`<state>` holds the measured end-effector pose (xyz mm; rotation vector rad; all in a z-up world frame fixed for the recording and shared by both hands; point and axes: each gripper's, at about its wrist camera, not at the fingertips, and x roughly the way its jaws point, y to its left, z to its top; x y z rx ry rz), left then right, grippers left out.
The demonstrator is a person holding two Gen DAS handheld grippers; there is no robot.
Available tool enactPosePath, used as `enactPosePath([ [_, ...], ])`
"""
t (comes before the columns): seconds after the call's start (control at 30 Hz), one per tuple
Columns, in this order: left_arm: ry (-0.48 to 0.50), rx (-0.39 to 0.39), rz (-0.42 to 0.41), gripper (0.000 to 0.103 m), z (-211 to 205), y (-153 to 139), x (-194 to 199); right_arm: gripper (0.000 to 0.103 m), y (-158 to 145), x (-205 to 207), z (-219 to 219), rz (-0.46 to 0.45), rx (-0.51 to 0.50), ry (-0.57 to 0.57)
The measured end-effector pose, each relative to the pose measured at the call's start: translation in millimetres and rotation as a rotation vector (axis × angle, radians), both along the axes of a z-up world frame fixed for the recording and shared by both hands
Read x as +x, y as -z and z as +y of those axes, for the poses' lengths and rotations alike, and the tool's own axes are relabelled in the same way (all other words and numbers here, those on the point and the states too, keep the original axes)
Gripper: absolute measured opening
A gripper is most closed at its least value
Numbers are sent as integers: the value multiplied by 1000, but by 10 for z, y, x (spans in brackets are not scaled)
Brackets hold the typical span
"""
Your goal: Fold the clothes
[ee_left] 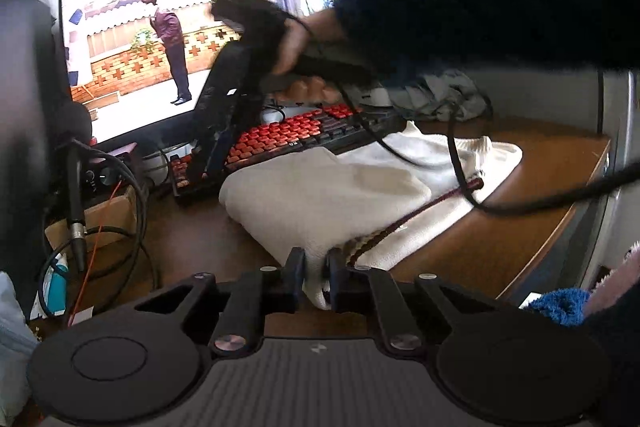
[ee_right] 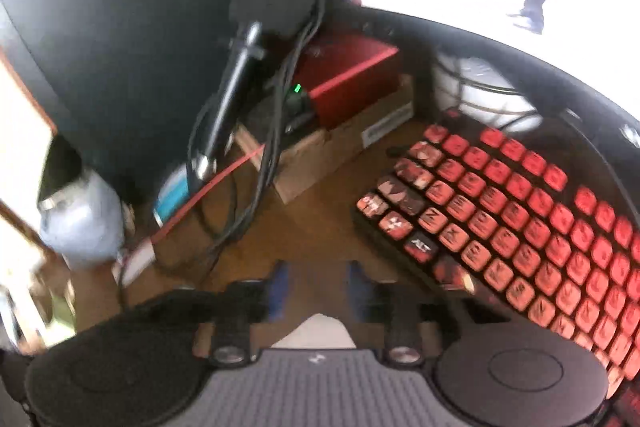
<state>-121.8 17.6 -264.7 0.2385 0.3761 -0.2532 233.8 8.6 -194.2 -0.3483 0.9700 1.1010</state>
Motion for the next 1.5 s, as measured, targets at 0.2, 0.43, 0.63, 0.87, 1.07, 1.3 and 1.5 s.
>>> enactPosePath([
  [0.2,-2,11,29,19,-14,20,16,25,104,-20,548,-38,-377,-112],
  [0.43,-4,-32,39,11,48,39,87,3,133,-218,712,-106,-492,-168],
  [0.63,-64,-93,45,9,84,29,29,0,162,-289,590,-208,-465,-97],
  [0.87,-113,-37,57,9,-66,-18,-24,0,148,-262,385,-228,-365,-2],
  [1.07,-97,-158,137,10,36,-95,-31,0,121,-242,224,-245,-257,108],
  [1.3,-49,-253,187,28,162,-163,-51,10,-313,-573,-443,-122,101,111],
  [1.5,-28,-325,193,31,335,-307,-176,30,-134,-1231,-1075,-118,225,140],
])
